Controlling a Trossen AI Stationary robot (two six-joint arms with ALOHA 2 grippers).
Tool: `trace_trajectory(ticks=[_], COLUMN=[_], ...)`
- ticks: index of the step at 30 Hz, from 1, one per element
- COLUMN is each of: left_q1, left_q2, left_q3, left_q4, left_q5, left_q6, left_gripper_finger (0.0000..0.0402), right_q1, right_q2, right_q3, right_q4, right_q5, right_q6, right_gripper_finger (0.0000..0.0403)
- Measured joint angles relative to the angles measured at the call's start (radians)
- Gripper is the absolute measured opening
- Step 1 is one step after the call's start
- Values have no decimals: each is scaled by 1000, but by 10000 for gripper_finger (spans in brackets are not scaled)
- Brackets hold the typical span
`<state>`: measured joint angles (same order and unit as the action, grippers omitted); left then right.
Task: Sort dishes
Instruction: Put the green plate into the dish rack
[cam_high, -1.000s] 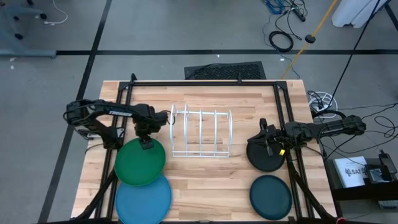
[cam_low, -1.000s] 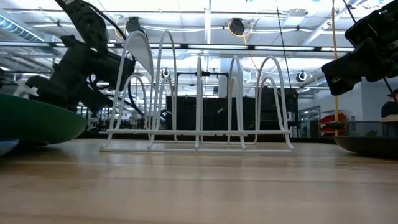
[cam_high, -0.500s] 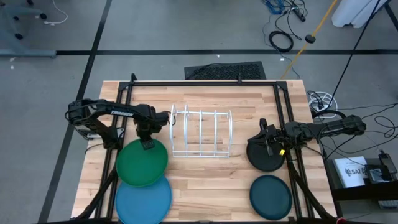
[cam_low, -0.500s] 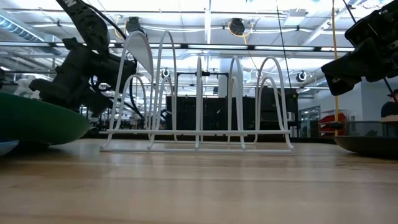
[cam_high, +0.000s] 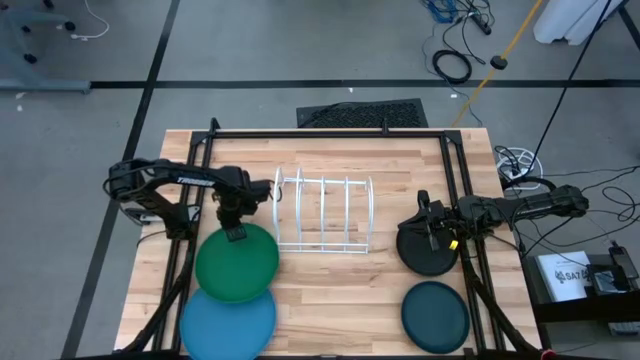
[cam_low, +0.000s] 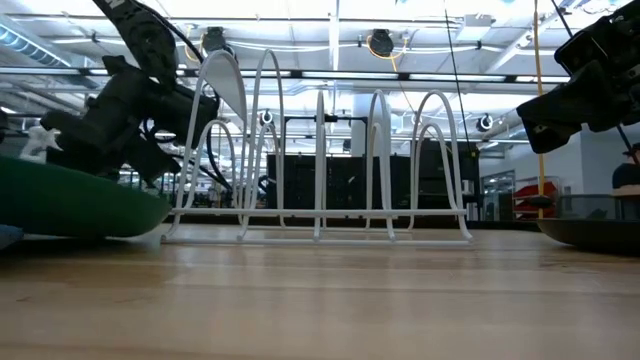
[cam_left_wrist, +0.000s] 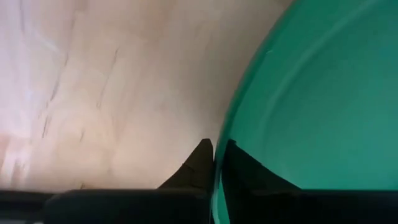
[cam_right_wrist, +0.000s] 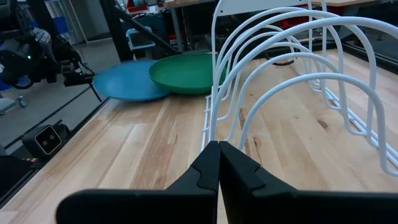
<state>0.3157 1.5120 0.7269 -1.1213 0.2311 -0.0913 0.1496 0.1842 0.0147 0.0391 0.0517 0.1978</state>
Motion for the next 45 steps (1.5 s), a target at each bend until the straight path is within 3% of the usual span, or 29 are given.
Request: trace_trajectory(ticks=[7,20,39,45], left_q1=[0,0,-2,-2], left_q2=[-29,-110,-264,-292], left_q3=[77,333,753,886], left_q4=[-137,-453,-448,-444], left_q5=[-2,-138,-224,-311], left_q6=[-8,-83,-113,-105], left_gripper_finger=[14,13,10,10], right_q1=[0,0,0,0], right_q2=[0,0,0,0], right_q3=[0,0,0,0], right_q4=[1,1,1,1], right_q5=[0,0,0,0], right_q6=[0,0,0,0], right_gripper_finger=[0,0,0,0])
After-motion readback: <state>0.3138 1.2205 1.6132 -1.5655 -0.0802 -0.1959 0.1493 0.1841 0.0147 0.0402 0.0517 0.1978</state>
